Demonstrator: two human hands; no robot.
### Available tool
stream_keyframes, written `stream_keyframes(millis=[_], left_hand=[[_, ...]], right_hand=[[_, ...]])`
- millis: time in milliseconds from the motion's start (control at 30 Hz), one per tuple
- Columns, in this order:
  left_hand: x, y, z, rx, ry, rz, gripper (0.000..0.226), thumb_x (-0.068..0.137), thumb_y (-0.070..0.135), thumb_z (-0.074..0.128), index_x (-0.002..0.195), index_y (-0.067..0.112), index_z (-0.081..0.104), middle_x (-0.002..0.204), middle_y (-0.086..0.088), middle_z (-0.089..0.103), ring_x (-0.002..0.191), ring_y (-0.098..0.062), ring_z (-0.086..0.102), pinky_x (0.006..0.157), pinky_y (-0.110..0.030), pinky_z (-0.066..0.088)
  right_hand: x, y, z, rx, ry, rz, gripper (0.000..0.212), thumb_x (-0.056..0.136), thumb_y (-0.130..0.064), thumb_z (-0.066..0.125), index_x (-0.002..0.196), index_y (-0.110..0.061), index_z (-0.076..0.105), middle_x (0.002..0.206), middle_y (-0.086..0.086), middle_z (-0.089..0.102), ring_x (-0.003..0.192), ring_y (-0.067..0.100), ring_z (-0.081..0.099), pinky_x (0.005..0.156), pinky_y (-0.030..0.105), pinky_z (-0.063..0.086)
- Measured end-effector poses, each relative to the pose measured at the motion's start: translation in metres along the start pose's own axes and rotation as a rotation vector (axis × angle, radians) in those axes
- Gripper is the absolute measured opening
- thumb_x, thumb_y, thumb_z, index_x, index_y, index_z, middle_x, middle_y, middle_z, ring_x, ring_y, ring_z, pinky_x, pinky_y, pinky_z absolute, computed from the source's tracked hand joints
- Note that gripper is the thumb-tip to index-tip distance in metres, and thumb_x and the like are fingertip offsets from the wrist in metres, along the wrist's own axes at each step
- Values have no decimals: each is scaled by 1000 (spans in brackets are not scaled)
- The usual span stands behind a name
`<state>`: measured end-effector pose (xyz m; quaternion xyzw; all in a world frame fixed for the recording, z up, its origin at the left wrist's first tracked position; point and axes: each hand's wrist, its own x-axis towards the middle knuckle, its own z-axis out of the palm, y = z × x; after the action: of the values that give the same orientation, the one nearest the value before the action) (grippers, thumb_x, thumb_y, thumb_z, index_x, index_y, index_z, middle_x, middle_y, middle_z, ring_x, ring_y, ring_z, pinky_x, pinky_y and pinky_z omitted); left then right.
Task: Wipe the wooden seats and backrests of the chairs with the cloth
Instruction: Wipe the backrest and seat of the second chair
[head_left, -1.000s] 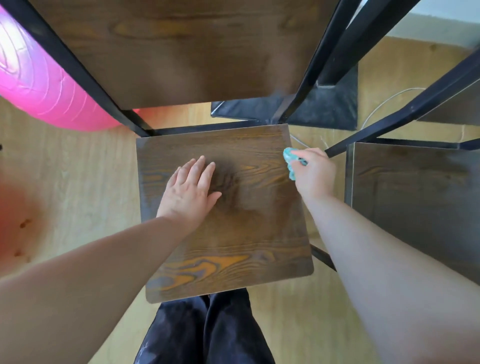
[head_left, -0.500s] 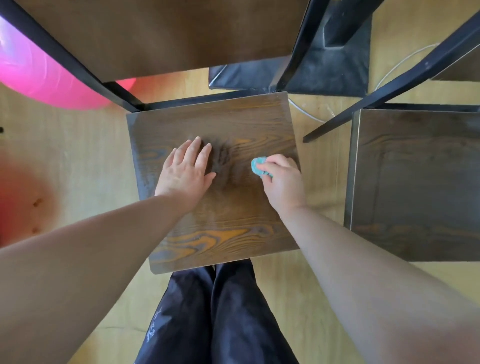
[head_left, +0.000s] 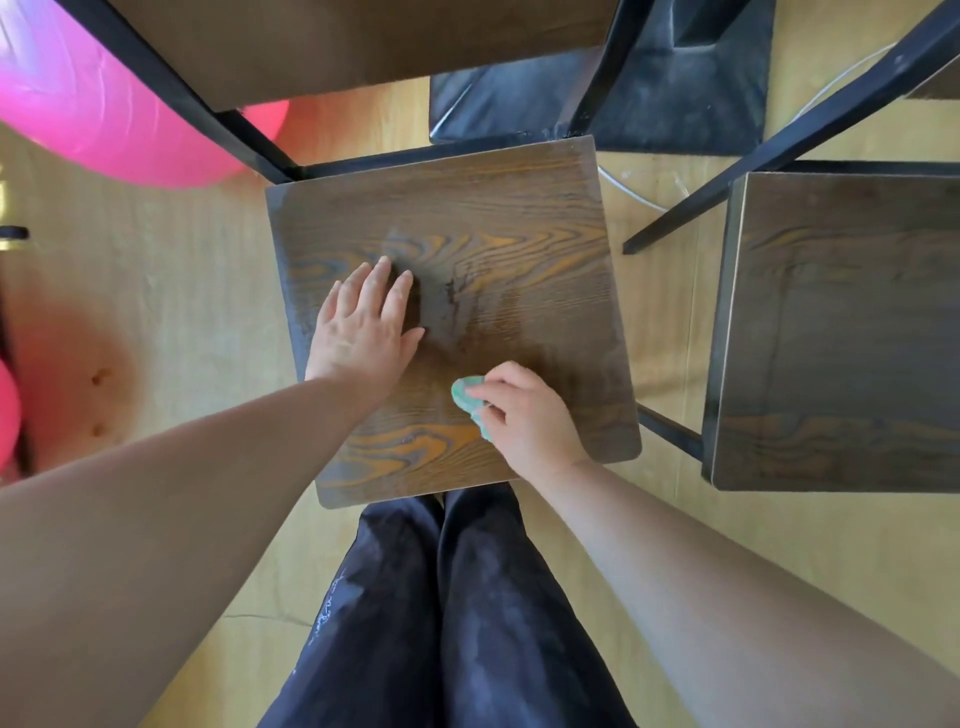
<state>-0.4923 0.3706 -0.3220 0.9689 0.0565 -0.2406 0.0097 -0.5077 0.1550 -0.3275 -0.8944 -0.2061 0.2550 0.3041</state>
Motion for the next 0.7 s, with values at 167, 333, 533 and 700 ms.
stream_keyframes(millis=[167,333,533,700], left_hand=[[7,-4,-4,-13,48,-9,62,100,46,32,153,19,15,161,-6,13,147,-26,9,121,-43,12],[5,1,2,-15,68,13,61,101,47,31,153,20,15,161,-6,14,147,-25,9,121,-44,14],[-12,-1,16,-12,62,89,61,101,47,33,153,21,16,161,-5,14,147,-26,10,120,-44,14],[-27,-17,27,30,72,141,62,100,47,36,153,21,17,161,-5,14,147,-26,10,121,-43,12]], right_hand=[[23,50,-68,35,331,284,24,89,-8,62,111,-11,72,110,-1,60,92,16,59,75,17,45],[24,71,-78,-47,305,299,23,90,-10,64,111,-14,72,111,-3,60,91,14,59,74,19,48],[5,40,-29,3,362,342,22,89,-8,67,109,-12,73,114,1,62,97,19,62,81,28,57],[-20,-17,50,12,306,230,25,83,-2,65,103,-13,74,107,0,63,93,23,58,77,33,54]])
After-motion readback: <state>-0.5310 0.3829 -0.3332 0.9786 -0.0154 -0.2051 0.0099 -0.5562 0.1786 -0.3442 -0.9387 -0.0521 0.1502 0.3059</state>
